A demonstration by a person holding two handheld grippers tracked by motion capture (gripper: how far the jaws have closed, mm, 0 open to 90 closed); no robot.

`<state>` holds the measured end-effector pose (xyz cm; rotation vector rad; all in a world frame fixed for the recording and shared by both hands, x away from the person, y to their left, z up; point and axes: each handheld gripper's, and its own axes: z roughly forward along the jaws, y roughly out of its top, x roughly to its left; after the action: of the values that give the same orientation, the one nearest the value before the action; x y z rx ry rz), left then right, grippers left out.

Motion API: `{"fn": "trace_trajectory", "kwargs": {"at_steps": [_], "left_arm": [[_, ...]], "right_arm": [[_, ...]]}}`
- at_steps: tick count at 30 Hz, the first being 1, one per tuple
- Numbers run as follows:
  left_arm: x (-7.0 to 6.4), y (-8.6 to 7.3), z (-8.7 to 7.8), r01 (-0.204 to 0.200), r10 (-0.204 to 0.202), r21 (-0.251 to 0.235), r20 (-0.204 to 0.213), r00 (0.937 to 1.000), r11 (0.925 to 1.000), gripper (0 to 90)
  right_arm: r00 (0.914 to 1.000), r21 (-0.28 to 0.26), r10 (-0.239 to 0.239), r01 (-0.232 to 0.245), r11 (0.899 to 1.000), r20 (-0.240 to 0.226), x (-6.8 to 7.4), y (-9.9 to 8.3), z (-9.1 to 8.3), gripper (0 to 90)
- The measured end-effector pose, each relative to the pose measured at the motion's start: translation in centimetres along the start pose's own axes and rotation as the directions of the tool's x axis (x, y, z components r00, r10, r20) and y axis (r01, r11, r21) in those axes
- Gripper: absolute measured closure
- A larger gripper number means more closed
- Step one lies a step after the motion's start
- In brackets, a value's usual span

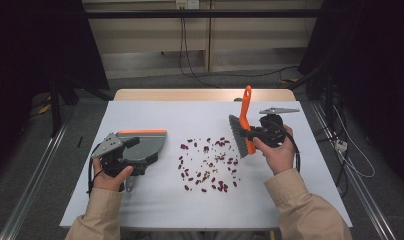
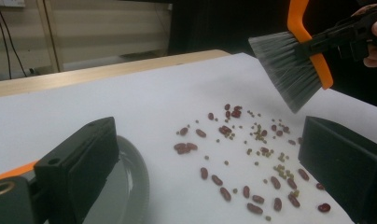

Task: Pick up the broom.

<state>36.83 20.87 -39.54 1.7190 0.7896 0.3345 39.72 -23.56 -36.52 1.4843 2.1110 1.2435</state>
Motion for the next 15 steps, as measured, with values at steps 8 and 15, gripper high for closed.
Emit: {"fn": "trace_trajectory", "kwargs": {"at_steps": [8,15], "left_arm": [[0.4,-0.9,-0.5,-0.010,0.010,0.022,0.002,0.9999,0.9997,4.8],[0.8,-1.4,-1.2,-0.003,0.003,0.022,-0.014,0.9999,0.9998,4.8]], "right_arm": [[0.9998,0.032,0.007,-0.007,0.999,0.020,-1.0,-0.3,-0.3,70.9],[0.9985,0.077,0.009,-0.013,0.997,0.054,-1.9,-0.7,-0.3,70.9]]}}
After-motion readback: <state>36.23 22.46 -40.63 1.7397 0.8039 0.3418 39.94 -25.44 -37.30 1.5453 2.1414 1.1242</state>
